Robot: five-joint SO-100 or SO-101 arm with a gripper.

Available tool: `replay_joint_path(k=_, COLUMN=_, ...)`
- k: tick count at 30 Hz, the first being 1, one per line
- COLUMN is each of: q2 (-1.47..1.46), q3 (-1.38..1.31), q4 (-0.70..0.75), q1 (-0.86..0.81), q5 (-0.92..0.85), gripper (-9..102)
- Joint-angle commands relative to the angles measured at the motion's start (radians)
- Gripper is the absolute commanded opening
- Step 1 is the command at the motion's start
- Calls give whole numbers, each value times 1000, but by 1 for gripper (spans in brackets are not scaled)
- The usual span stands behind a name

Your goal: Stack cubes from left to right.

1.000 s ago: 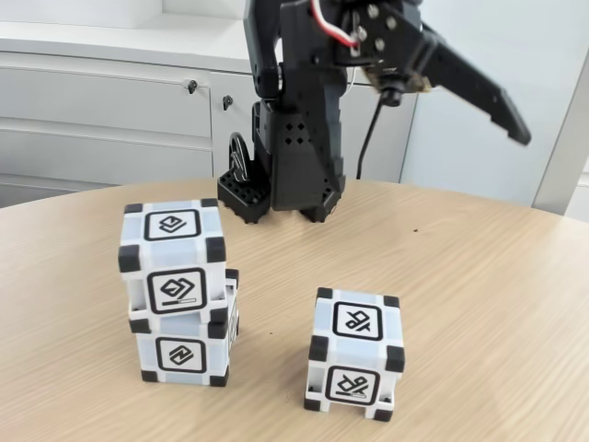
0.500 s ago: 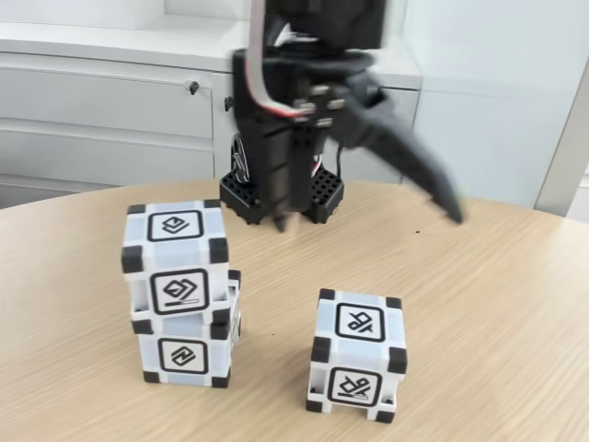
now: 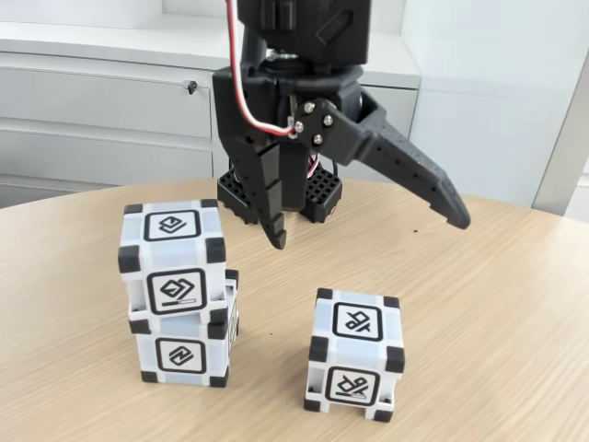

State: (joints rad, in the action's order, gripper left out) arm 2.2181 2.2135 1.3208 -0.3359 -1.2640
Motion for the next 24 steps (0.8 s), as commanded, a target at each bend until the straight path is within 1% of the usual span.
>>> replay_joint_path(k=1, q2=-2, q3=-29, q4=-51, q1=31, q5=-66, gripper=54)
replay_joint_path(k=9, q2=-6, q3=-29, q4=-51, q1=167, q5=20, gripper=54)
replay_joint_path(k=16, q2=-72, q3=-29, q4=-49, q1=175, q5=57, gripper=54)
replay_joint_path(k=24, q2=-91, q3=-29, q4=-49, q1=156, q5=44, gripper=53)
